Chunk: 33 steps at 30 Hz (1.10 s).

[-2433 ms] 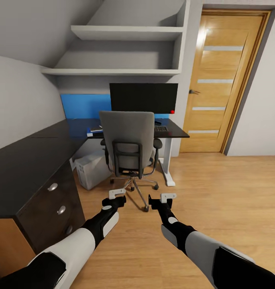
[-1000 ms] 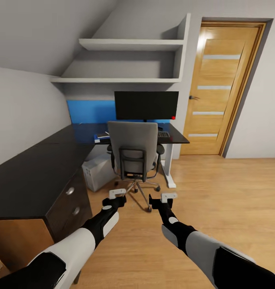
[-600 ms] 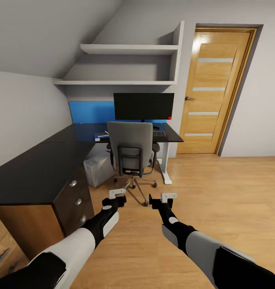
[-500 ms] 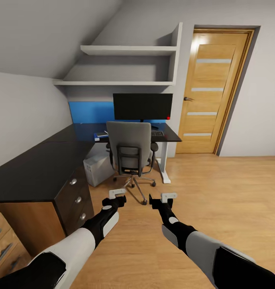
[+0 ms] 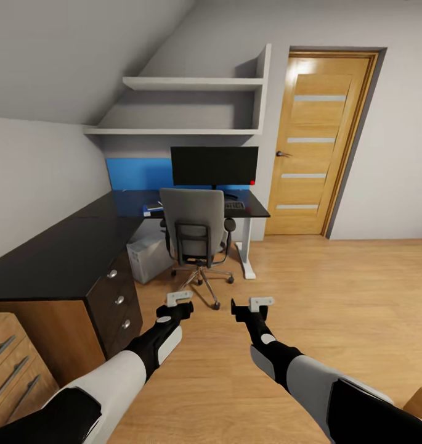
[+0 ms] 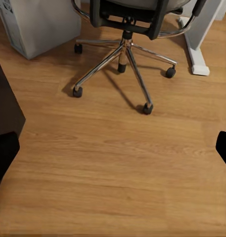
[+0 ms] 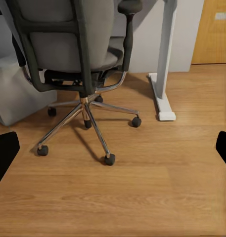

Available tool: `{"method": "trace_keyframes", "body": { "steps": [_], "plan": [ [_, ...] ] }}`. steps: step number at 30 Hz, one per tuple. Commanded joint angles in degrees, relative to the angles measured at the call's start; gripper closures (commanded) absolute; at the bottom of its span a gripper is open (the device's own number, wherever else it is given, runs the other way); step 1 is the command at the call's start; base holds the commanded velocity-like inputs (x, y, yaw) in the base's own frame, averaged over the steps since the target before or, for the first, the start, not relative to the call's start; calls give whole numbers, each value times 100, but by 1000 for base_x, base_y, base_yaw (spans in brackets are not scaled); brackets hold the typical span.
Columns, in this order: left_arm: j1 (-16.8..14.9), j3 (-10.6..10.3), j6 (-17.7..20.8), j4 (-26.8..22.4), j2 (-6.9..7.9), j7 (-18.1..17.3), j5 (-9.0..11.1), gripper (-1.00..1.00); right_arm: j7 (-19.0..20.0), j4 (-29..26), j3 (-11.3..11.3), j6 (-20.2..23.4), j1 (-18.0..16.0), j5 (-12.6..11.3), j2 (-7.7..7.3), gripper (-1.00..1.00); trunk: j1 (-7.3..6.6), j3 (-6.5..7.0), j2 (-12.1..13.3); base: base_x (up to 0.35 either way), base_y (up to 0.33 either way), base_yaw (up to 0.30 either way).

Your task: In the bedroom, organize the workspace by keeping the computer under the desk, ensuring the monitor is on the desk, placing the keyboard on the desk next to the monitor, placing the mouse on the desk next to the keyboard, moving the folder from the swivel chair onto the desk next to the mouse, stacking the notebook on top of the folder with the pen on top of the notebook, and positioning the swivel chair next to the desk.

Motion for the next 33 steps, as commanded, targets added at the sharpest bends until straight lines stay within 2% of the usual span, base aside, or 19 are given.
{"method": "trace_keyframes", "body": {
  "steps": [1,4,10,11,14,15,19,21,22,24,25,26,29,33],
  "plan": [
    [-5,-32,-5,30,0,40,34,-100,-46,11,50,-9,-4,-20,0,-100,-24,13,39,-25,-14,0],
    [-5,-22,-14,221,0,37,38,-100,-49,41,52,-6,-4,-22,3,-100,-89,67,159,-16,-9,0],
    [-5,-13,-58,1318,0,33,36,-100,-59,138,61,-5,106,-32,8,-100,-221,174,400,-5,-3,0],
    [-13,-12,-245,1647,0,24,34,-100,-61,258,64,-91,509,-21,16,-100,-243,192,440,0,0,0],
    [89,-12,-392,1741,20,18,34,-100,-65,307,61,-300,772,-17,10,-100,-309,246,560,0,0,0],
    [356,-12,-486,1779,95,28,38,-100,-70,401,59,-495,973,-16,3,-100,-331,264,600,0,0,0],
    [649,-11,-617,1795,196,37,36,-100,-81,617,62,-679,1205,-15,3,-100,-419,336,761,0,0,0],
    [918,-11,-765,1800,288,38,35,-100,-84,755,59,-874,1377,-15,1,-100,-463,372,841,0,0,0],
    [1323,-11,-1010,1804,380,42,34,-100,-90,855,58,-1166,1608,-20,-4,-100,-485,390,881,0,0,0],
    [1515,-11,-1157,1804,416,45,34,-100,-94,882,55,-1322,1744,-21,-5,-100,-529,426,961,0,0,0],
    [1901,-11,-1460,1805,482,44,34,-100,-128,914,43,-1699,2049,-23,-16,-100,-551,444,1001,0,0,0],
    [1996,-11,-1530,1805,495,43,34,-100,-141,919,40,-1815,2132,-23,-25,-100,-573,461,1041,0,0,0],
    [2438,-14,-1831,1806,530,41,34,-100,-183,939,44,-2419,2588,-23,-163,-100,-639,515,1162,0,0,0],
    [2835,-18,-2187,1806,573,40,28,-100,-201,953,48,-2813,2981,-29,-285,-100,-726,587,1322,0,0,0]
  ]
}}
